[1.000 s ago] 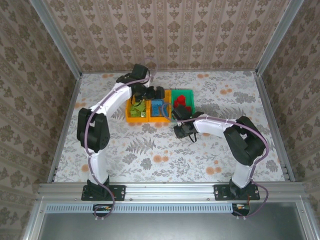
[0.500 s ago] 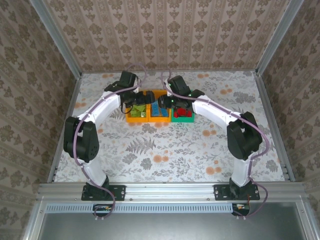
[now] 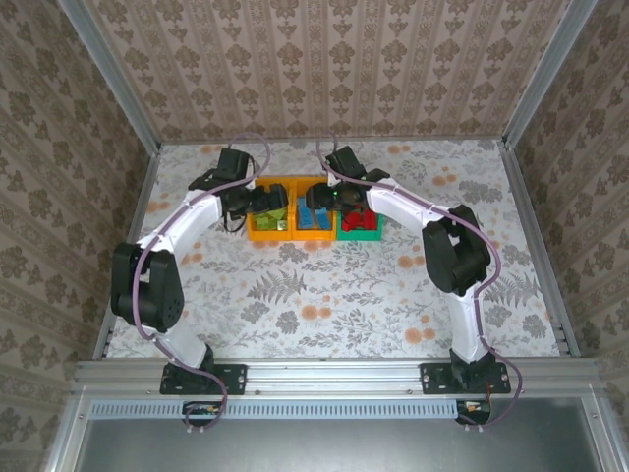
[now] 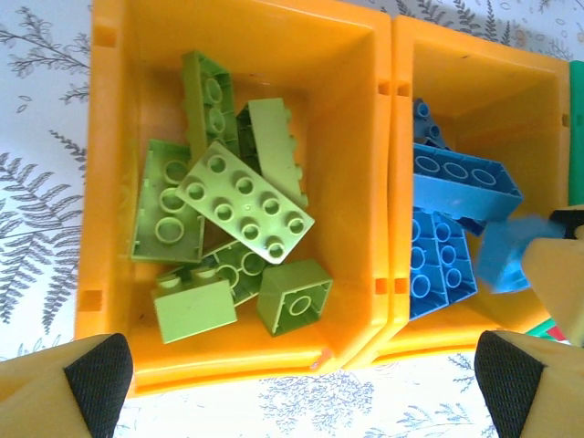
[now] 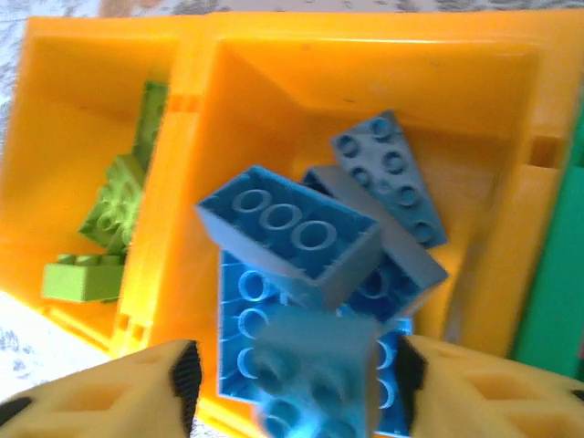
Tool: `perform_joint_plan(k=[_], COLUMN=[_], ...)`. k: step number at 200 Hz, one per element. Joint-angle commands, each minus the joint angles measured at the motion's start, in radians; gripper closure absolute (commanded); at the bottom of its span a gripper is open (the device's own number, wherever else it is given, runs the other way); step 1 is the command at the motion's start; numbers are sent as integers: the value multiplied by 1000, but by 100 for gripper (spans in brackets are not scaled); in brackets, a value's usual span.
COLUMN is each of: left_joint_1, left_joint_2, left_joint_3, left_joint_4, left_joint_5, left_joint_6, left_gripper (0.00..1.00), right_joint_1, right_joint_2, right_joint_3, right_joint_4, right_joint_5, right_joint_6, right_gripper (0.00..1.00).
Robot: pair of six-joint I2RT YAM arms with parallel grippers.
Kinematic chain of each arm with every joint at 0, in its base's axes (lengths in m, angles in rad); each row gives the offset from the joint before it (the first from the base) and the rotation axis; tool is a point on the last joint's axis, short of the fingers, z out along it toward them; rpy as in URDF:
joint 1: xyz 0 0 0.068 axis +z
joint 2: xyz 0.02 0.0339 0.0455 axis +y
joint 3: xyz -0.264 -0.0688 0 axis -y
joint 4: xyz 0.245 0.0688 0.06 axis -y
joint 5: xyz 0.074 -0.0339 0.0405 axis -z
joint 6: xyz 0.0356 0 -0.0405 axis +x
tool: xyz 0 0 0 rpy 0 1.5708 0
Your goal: Sort the legos into containers by color
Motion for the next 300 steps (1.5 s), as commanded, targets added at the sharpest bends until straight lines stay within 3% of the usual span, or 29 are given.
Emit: perform_joint_plan(k=[1, 62, 101, 123, 158, 183, 202, 229, 241, 300], left_joint_1=[13, 20, 24, 29, 43, 52, 73, 90, 94, 125], left_joint_2=[-39, -49, -108, -166, -228, -249, -234, -168, -151, -153], left_joint_3=[-20, -37, -69, -123, -223, -325, -390, -389, -408, -706], left_joint_4=[12, 12, -16, 1, 82, 237, 378, 442, 495, 1023], left_joint_5=[-13, -39, -182, -282, -470, -574, -626, -679, -678, -612], left_joint_6=[-19, -27, 19, 67, 134, 228, 291, 368, 405, 577], left_gripper=[0, 0, 0, 0, 0, 0, 0, 0, 0, 0], right_joint_1=[1, 0, -12, -73, -271, -367, -371, -404, -420, -442], right_joint_2=[-7, -204, -495, -654, -818, -803, -725, -592, -594, -597], right_joint_3=[3, -140, -460, -672, -994, -1161, -1182, -1233, -1187, -1210], right_joint_4=[-41, 53, 217, 325, 565, 857, 954, 1168, 1063, 1100], right_joint_5=[1, 101, 439, 594, 648, 553, 622, 632, 598, 550], right_joint_6=[1, -21, -210, -332, -391, -423, -477, -445, -423, -417], right_gripper=[26, 4, 0, 0, 0, 0, 0, 0, 0, 0])
